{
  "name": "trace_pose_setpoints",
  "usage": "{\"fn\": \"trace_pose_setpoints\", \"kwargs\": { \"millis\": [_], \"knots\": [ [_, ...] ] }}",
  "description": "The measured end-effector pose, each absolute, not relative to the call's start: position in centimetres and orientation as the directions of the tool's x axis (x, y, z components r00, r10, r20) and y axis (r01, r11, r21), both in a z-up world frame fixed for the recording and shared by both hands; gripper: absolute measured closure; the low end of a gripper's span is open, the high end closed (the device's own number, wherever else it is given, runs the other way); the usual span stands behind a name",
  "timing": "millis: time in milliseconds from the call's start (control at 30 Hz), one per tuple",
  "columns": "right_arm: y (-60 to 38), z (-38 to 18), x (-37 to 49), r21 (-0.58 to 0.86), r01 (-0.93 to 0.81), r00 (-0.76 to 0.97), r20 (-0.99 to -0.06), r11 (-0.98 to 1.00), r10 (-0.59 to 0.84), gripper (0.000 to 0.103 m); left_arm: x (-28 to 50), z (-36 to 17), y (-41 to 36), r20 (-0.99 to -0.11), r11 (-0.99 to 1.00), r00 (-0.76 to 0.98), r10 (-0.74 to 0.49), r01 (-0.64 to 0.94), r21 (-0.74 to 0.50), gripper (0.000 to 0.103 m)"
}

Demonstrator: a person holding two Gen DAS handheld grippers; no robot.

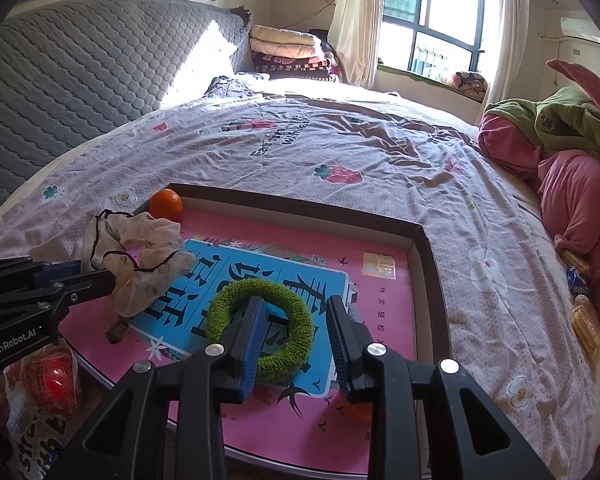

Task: Organize objects
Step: 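Open the left gripper releasing the bag while the right gripper releases the ring, then withdraw both open grippers from the tray back toward the snacks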

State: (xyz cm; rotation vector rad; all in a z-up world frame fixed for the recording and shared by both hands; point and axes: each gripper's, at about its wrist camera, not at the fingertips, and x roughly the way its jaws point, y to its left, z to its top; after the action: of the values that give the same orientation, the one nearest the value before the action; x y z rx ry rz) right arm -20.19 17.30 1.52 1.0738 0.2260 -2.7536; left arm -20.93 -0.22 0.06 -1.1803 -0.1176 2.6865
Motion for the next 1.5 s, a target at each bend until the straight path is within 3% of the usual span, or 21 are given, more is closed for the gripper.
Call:
{"fn": "trace_pose_setpoints", "kwargs": {
  "millis": [267,533,800,1500],
  "knots": [
    [17.4,1.5,-20.2,-0.076,0.214,-0.726,-0.680,-0.974,-0.106,0.071,-20.9,0.4,-0.4,-0.708,-0.973,-0.668,0.229,-0.156,-0.168,0.060],
    [17.5,1.8,-20.1,-0.080,0.211,-0.731,-0.674,-0.974,-0.103,0.070,-20.7,1.1,-0.7,-0.702,-0.968,-0.667,0.251,-0.159,-0.195,0.049],
    [17.7,2.2,-19.9,-0.079,0.208,-0.737,-0.668,-0.975,-0.103,0.070,-20.3,1.8,-0.6,-0.691,-0.967,-0.676,0.255,-0.170,-0.191,0.047],
    [17.9,4.3,-19.1,-0.050,0.211,-0.766,-0.629,-0.976,-0.134,0.048,-17.8,4.0,-1.0,-0.667,-0.977,-0.714,0.213,-0.158,-0.143,0.041]
  ]
}}
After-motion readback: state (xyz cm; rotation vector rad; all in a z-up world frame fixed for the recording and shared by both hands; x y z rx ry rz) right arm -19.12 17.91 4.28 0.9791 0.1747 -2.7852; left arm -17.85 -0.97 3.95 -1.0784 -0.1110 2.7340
